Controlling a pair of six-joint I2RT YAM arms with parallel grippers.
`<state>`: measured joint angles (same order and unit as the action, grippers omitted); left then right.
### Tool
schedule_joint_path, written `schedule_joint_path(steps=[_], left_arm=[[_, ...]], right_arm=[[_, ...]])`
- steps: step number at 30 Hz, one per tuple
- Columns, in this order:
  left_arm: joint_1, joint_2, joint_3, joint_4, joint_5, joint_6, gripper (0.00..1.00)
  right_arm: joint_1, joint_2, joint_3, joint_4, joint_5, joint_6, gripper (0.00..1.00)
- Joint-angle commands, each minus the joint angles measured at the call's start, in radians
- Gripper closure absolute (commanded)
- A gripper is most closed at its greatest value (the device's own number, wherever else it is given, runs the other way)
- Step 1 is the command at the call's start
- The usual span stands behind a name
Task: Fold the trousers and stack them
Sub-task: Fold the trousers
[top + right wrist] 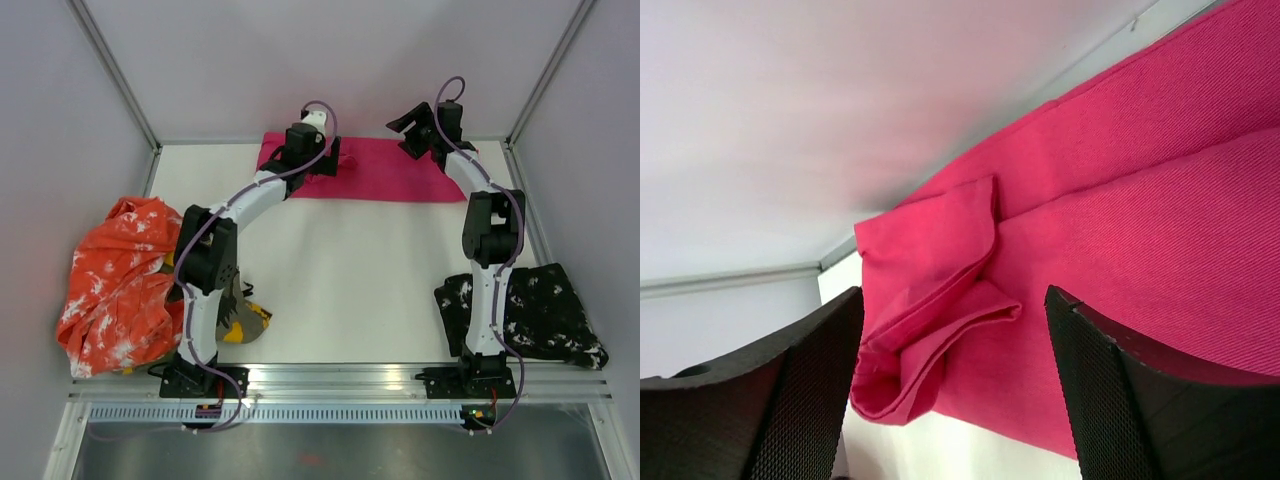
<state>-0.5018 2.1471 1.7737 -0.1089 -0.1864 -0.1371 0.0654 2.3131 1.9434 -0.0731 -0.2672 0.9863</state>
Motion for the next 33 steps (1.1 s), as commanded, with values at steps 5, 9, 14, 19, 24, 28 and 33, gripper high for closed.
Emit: schedule_joint_path(steps=[5, 9, 14, 19, 24, 28, 33], left_arm=[[0.029, 0.049, 0.012, 0.140, 0.212, 0.061, 0.09], [0.040, 0.129, 0.110, 0.146, 0.217, 0.074, 0.13], [0.059, 0.203, 0.191, 0.161, 0.255, 0.126, 0.20], [0.060, 0.206, 0.188, 0.161, 0.317, 0.194, 0.64], [0.063, 0.188, 0.162, 0.160, 0.329, 0.205, 0.91], [0.062, 0.165, 0.132, 0.161, 0.392, 0.182, 0.98], [0.057, 0.117, 0.064, 0.161, 0.416, 0.186, 0.98]], right_arm=[[0.069, -0.020, 0.012, -0.047, -0.061, -0.100, 0.21], [0.120, 0.026, 0.051, -0.048, -0.089, -0.120, 0.22], [0.157, 0.075, 0.067, -0.045, -0.012, -0.064, 0.22], [0.186, 0.210, 0.181, -0.045, -0.001, 0.017, 0.23], [0.208, 0.273, 0.255, -0.045, 0.051, 0.046, 0.27], [0.208, 0.364, 0.353, -0.044, 0.060, 0.072, 0.55], [0.208, 0.431, 0.499, 0.028, 0.059, 0.097, 1.00]])
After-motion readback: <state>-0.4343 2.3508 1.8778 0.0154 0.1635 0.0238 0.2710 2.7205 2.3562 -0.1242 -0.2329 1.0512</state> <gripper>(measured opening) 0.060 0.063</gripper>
